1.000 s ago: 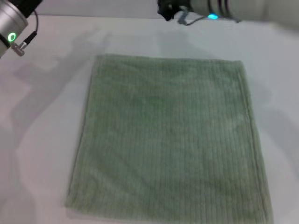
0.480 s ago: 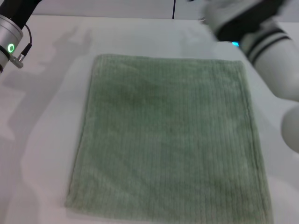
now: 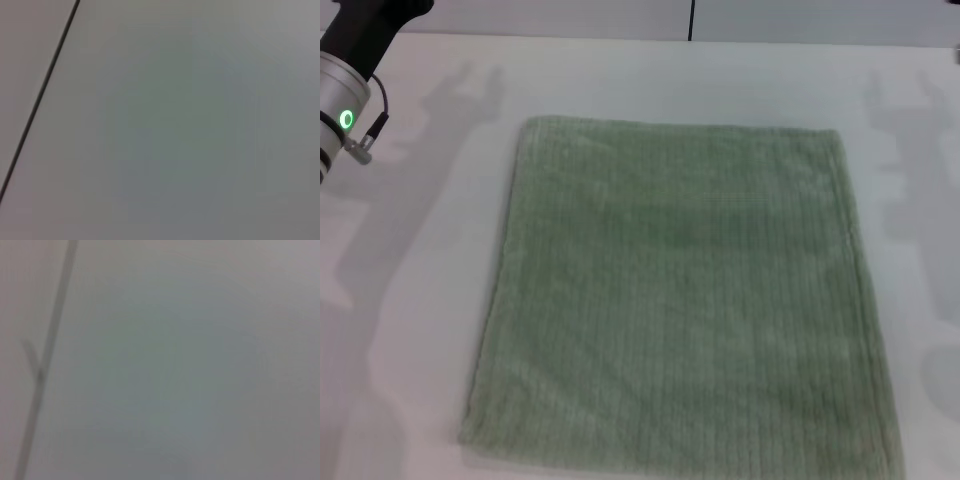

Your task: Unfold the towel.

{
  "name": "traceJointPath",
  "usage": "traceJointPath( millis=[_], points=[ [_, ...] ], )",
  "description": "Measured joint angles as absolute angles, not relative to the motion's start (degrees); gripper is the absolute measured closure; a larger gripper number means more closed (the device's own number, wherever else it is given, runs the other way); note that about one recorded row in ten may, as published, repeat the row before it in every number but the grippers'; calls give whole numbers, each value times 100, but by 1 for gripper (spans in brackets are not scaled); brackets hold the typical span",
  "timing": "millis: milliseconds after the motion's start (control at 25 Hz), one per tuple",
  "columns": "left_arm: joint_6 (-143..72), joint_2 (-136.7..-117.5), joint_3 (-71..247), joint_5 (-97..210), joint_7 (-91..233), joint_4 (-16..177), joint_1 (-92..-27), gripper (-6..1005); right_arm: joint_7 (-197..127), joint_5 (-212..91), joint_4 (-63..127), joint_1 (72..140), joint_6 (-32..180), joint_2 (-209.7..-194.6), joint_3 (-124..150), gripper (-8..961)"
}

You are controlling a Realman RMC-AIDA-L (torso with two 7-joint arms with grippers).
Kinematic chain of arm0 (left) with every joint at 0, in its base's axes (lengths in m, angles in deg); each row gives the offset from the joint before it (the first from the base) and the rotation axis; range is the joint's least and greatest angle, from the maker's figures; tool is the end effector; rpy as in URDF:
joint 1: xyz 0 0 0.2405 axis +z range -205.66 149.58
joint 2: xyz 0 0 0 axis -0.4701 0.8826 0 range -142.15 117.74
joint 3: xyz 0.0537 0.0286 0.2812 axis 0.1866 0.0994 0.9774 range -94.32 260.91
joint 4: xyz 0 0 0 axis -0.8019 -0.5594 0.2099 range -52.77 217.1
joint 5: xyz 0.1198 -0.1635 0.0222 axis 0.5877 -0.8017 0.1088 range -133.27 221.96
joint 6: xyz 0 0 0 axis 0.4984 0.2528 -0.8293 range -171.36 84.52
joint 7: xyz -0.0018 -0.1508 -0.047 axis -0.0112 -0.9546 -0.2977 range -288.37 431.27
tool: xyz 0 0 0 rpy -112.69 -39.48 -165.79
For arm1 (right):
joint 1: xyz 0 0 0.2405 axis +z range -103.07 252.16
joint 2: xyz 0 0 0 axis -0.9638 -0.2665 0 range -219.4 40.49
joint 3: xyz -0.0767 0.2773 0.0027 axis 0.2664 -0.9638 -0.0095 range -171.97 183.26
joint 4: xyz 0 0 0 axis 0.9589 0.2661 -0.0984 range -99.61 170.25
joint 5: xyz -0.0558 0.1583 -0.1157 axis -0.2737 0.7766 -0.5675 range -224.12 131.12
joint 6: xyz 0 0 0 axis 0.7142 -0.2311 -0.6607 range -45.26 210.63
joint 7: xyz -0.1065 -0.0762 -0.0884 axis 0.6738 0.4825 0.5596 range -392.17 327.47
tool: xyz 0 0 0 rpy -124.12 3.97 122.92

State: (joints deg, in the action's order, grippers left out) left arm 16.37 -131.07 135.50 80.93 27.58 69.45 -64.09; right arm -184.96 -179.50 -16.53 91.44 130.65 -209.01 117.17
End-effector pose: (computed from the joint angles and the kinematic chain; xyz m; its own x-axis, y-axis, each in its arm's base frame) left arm -0.2898 0.4380 0.0145 0.4366 -0.0383 0.8988 0.8540 -0.2967 -0.4274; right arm 0.2449 0.3921 0.0113 0.7577 0.2424 -0.6059 -0.6276 0.0159 -0.7784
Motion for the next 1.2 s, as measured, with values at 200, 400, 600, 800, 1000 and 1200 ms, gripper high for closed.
traceJointPath(
  millis=[200, 400, 600, 800, 1000, 1200],
  points=[
    [1601, -13106, 13580, 7999, 2983, 6960, -6370, 520, -18581, -17958, -1351, 9052, 13652, -20893, 11684, 331],
    [1587, -13103, 13581, 7960, 3171, 6991, -6325, 352, -18751, -17926, -1134, 9044, 13820, -20884, 11654, 331],
    [1613, -13120, 13556, 7777, 3290, 7049, -6297, 245, -18825, -17672, -870, 9093, 14141, -20881, 11654, 332],
    [1600, -13118, 13552, 7579, 3431, 7101, -6287, 138, -19349, -17468, -520, 9202, 14432, -20866, 11683, 332],
    [1595, -13109, 13558, 7533, 3607, 7101, -6284, 138, -19871, -17465, -71, 9396, 14487, -20863, 11644, 331],
    [1577, -13077, 13556, 7528, 3616, 7100, -6277, 139, -19979, -17463, 419, 9718, 14516, -20870, 11700, 331]
  ],
)
